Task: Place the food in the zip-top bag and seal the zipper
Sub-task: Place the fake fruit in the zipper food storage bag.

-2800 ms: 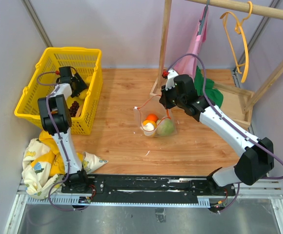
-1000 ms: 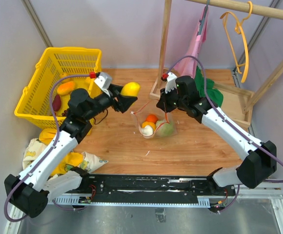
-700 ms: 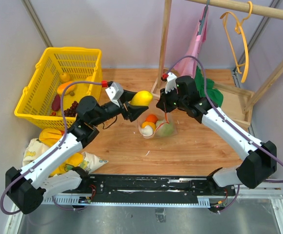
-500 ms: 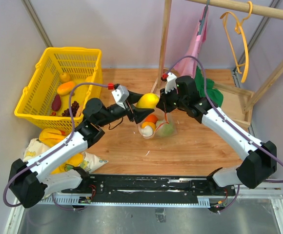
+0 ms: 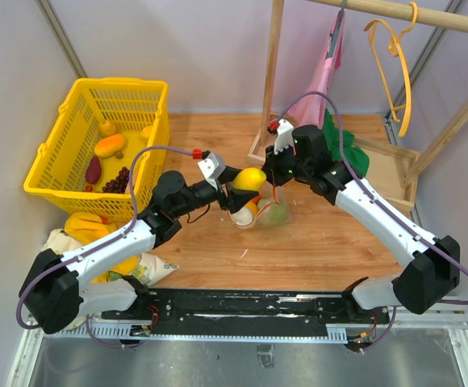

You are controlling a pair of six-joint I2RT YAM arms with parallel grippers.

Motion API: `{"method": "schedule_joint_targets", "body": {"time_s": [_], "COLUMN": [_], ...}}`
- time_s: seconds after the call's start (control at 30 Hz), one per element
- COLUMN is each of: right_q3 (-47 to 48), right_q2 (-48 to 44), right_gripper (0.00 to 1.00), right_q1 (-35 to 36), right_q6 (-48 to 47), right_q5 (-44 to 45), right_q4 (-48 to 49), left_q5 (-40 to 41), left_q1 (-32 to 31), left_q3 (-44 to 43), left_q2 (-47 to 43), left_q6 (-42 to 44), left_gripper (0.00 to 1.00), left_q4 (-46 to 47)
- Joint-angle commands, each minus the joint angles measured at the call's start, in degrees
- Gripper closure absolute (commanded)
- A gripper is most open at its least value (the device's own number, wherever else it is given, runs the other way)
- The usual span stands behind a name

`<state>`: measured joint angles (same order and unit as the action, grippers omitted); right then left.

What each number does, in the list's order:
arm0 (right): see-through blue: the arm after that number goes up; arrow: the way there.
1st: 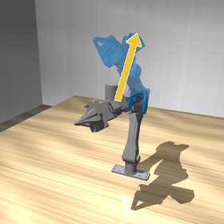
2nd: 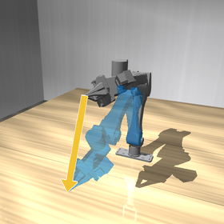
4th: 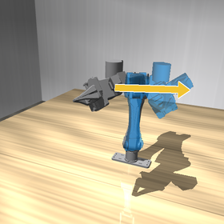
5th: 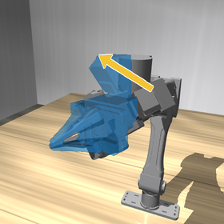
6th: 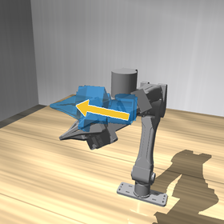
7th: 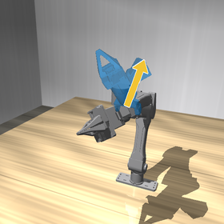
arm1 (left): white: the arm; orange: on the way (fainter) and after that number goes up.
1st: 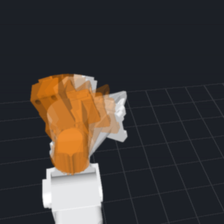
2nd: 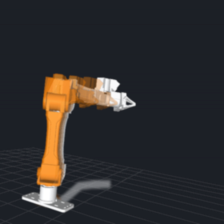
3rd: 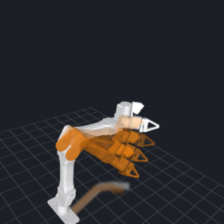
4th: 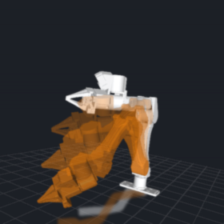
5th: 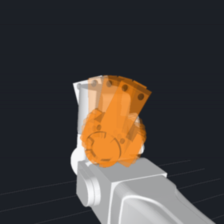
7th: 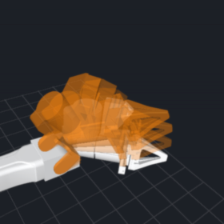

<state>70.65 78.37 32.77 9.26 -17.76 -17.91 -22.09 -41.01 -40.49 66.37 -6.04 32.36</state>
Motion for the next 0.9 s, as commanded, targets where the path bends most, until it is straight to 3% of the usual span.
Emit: {"method": "schedule_joint_targets", "body": {"time_s": [0.0, 0.7, 0.87], "right_q3": [1.33, 1.65, 1.62], "right_q2": [-1.55, -1.62, -1.73], "right_gripper": [0.99, 0.99, 0.99], "right_q1": [-0.79, -0.78, -0.78], "right_q6": [0.96, 1.1, 1.11], "right_q5": [-0.83, -2.0, -2.08], "right_q4": [0.23, 0.37, 0.49], "left_q5": [2.7, 7.51, 8.54], "left_q1": [-0.38, -2.24, -3.94], "left_q3": [0.9, -8.35, -9.81], "left_q2": [0.86, 7.54, 7.75], "left_q6": [2.16, 8.39, 8.11], "left_gripper": [0.75, 0.47, 0.32], "left_q4": [-0.58, -19.94, -20.52]}}
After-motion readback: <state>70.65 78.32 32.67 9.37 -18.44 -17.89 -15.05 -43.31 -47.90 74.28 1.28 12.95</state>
